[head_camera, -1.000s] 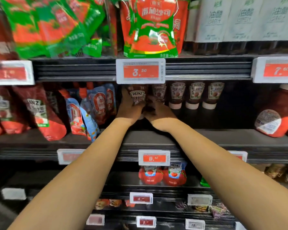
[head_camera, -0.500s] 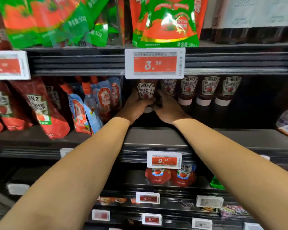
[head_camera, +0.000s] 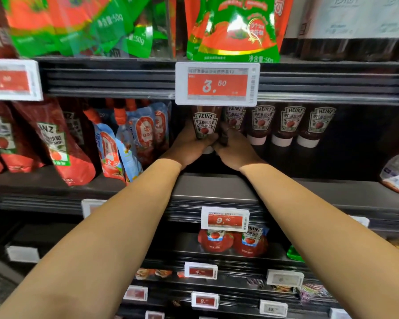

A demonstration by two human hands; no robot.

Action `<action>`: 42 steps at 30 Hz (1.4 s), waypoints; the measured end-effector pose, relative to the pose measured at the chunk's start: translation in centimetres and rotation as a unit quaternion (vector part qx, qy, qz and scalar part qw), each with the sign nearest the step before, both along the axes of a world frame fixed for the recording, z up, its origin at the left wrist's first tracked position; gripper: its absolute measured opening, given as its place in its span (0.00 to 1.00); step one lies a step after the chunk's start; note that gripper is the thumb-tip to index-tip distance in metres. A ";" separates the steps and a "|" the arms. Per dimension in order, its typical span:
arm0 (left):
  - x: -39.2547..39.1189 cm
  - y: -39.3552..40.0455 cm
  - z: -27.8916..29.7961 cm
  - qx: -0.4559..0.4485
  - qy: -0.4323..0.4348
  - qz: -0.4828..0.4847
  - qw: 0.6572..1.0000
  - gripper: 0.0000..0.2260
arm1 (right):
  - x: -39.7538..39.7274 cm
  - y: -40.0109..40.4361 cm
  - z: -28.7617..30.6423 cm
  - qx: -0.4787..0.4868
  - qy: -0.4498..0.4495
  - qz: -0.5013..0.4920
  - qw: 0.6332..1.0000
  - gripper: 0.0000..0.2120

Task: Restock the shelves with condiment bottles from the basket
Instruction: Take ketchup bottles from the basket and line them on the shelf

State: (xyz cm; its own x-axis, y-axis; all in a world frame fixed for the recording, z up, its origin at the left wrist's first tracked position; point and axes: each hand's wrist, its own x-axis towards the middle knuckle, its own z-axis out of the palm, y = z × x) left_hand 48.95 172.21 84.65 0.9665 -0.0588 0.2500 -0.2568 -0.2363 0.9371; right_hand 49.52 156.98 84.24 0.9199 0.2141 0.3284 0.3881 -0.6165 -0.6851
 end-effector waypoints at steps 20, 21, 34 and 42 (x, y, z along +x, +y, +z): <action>-3.2 3.6 -1.0 0.148 -0.021 0.107 0.983 0.10 | -11.1 -5.0 0.3 0.072 0.004 -0.312 0.947 0.15; -3.5 3.6 -1.1 0.147 -0.027 0.096 0.984 0.10 | -12.4 -5.2 0.3 0.087 0.003 -0.333 0.939 0.14; -12.9 6.7 0.0 0.214 -0.137 -0.016 0.967 0.10 | -27.9 -9.5 -6.3 0.130 -0.047 -0.302 0.943 0.09; -25.1 5.7 -9.6 0.261 -0.300 -0.054 0.916 0.11 | -36.0 -12.8 -23.2 0.158 0.164 -0.302 0.926 0.10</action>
State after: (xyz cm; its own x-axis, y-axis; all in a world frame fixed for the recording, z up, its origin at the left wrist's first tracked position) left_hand 23.86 177.89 75.03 0.6463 -0.4097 0.6438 -0.7367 -0.5548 0.3865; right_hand 13.54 144.15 61.03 0.9014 -0.4319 -0.0309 -0.2231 -0.4020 -0.8880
